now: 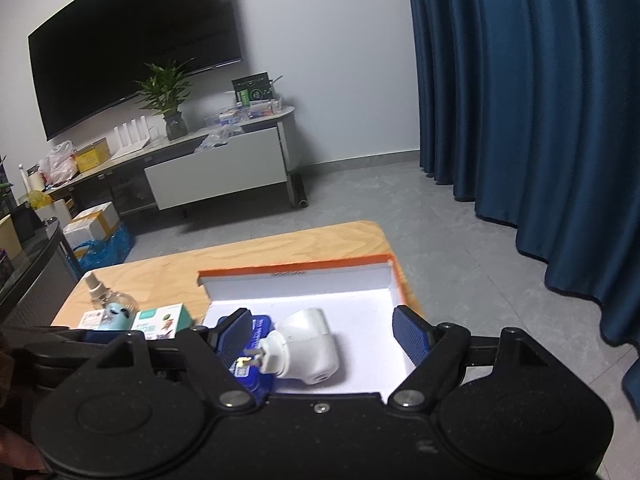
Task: Organize rigid objects
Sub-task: 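Release the blue tin into the box with the left gripper while the right gripper releases the heater, then withdraw both grippers from the box back toward the remaining items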
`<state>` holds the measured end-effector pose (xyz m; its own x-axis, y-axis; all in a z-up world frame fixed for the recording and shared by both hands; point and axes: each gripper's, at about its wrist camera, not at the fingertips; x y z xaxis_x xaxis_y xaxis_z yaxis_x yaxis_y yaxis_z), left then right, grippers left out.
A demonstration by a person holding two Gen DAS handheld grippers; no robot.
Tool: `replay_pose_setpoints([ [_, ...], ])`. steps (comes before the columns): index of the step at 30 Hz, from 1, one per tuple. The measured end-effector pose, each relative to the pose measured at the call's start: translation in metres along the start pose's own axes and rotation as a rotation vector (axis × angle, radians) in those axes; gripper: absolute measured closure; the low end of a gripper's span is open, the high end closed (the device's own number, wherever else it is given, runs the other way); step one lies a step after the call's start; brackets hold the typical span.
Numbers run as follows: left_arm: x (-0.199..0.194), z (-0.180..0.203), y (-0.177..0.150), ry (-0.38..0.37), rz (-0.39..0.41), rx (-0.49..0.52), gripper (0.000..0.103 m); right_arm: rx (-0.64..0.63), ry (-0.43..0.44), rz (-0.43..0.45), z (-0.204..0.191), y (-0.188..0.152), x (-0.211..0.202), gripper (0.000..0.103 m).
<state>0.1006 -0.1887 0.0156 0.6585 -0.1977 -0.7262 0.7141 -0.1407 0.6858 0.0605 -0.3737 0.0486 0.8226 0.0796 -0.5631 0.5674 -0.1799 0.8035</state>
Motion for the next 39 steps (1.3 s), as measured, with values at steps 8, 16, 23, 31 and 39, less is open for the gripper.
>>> replay_pose_setpoints([
  [8,-0.021,-0.024,-0.010,0.062,-0.015,-0.022,0.011,-0.015,0.042,-0.038,-0.021,-0.011,-0.002,0.012],
  [16,-0.042,-0.050,-0.016,0.105,0.001,-0.066,0.010,-0.049,0.099,-0.064,-0.050,-0.016,-0.003,0.012],
  [23,-0.052,-0.068,-0.022,0.121,0.013,-0.098,0.010,-0.088,0.131,-0.076,-0.075,-0.019,-0.004,0.012],
  [31,-0.060,-0.086,-0.027,0.133,0.021,-0.128,0.010,-0.115,0.159,-0.086,-0.092,-0.022,-0.003,0.012],
  [39,-0.066,-0.106,-0.037,0.145,0.020,-0.154,0.010,-0.140,0.194,-0.105,-0.111,-0.028,0.000,0.012],
])
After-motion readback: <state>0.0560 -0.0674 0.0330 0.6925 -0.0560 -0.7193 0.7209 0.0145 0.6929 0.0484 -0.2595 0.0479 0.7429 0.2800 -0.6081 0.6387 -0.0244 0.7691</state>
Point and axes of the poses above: each gripper's, at about its wrist camera, not at the fingertips, and x roughly the way its jaws point, z to its right, y to its top, and after that the axes turned 3 degrees about y, right-handed
